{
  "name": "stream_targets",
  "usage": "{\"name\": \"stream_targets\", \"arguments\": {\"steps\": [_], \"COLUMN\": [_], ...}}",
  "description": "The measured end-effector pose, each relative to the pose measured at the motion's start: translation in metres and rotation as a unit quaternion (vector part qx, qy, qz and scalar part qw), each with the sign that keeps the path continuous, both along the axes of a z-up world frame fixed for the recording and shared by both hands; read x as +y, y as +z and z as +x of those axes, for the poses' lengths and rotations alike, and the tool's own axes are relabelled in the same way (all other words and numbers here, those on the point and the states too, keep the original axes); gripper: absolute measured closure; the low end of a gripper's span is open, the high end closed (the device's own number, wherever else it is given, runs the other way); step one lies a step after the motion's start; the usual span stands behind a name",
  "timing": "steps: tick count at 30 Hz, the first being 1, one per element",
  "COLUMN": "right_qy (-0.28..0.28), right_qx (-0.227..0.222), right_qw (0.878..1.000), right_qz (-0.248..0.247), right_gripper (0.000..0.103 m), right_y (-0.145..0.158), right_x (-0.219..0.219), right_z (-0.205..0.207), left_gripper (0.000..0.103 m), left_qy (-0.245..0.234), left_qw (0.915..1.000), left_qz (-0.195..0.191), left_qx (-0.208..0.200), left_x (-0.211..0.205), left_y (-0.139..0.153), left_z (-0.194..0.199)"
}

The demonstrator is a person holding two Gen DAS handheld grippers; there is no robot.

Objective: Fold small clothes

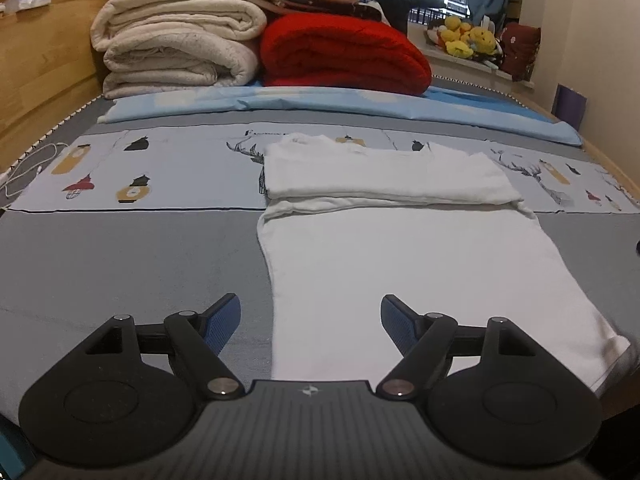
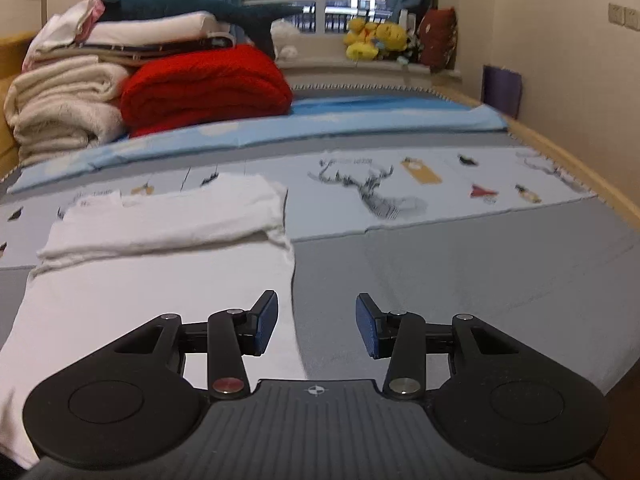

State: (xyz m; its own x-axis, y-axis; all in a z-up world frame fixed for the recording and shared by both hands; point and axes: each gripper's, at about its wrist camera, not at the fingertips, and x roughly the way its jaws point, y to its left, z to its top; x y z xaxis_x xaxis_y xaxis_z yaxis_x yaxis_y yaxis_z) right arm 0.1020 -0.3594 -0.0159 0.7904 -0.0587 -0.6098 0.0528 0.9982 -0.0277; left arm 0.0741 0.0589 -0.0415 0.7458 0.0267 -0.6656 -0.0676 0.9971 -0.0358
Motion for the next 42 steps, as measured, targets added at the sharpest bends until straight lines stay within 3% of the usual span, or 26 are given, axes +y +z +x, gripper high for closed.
{"name": "stream_targets", "arguments": {"steps": [5,9,16,17,22,28,32,35,37,40,42], "right_qy": [0.02,0.019,-0.017,-0.024,-0.045,-0.041,-0.045,-0.049,-0.046,-0.042,-0.038], "right_qx": [0.029,0.047,0.093,0.102,0.139,0.203,0.247,0.269,0.27,0.271,0.273], "right_qw": [0.999,0.999,0.995,0.994,0.987,0.976,0.966,0.96,0.96,0.96,0.96], "right_qz": [-0.008,-0.016,0.024,0.029,0.068,0.069,0.065,0.062,0.058,0.055,0.055], "right_gripper": [0.058,0.058,0.058,0.058,0.058,0.058,0.059,0.059,0.059,0.059,0.069], "right_y": [-0.01,-0.016,-0.036,-0.039,-0.052,-0.074,-0.088,-0.096,-0.097,-0.097,-0.097], "right_x": [0.006,0.006,-0.007,-0.009,-0.021,-0.024,-0.025,-0.026,-0.024,-0.023,-0.023], "right_z": [0.0,0.005,0.019,0.021,0.026,0.032,0.034,0.034,0.033,0.033,0.032], "left_gripper": [0.02,0.02,0.021,0.024,0.054,0.056,0.063,0.07,0.079,0.082,0.082], "left_qy": [-0.002,0.0,0.017,0.022,0.037,0.061,0.054,0.044,0.041,0.037,0.033], "left_qw": [0.9999,0.9998,0.9986,0.9979,0.9928,0.9759,0.9659,0.965,0.964,0.9636,0.9636], "left_qz": [0.011,-0.004,-0.002,-0.003,-0.042,-0.074,-0.09,-0.078,-0.079,-0.076,-0.072], "left_qx": [-0.006,0.02,0.049,0.06,0.106,0.196,0.237,0.246,0.25,0.253,0.255], "left_x": [-0.004,0.002,0.012,0.014,0.029,0.045,0.05,0.047,0.049,0.05,0.048], "left_y": [0.003,-0.002,-0.012,-0.015,-0.027,-0.055,-0.07,-0.072,-0.073,-0.072,-0.071], "left_z": [0.001,0.008,0.015,0.016,0.023,0.025,0.022,0.019,0.017,0.013,0.01]}}
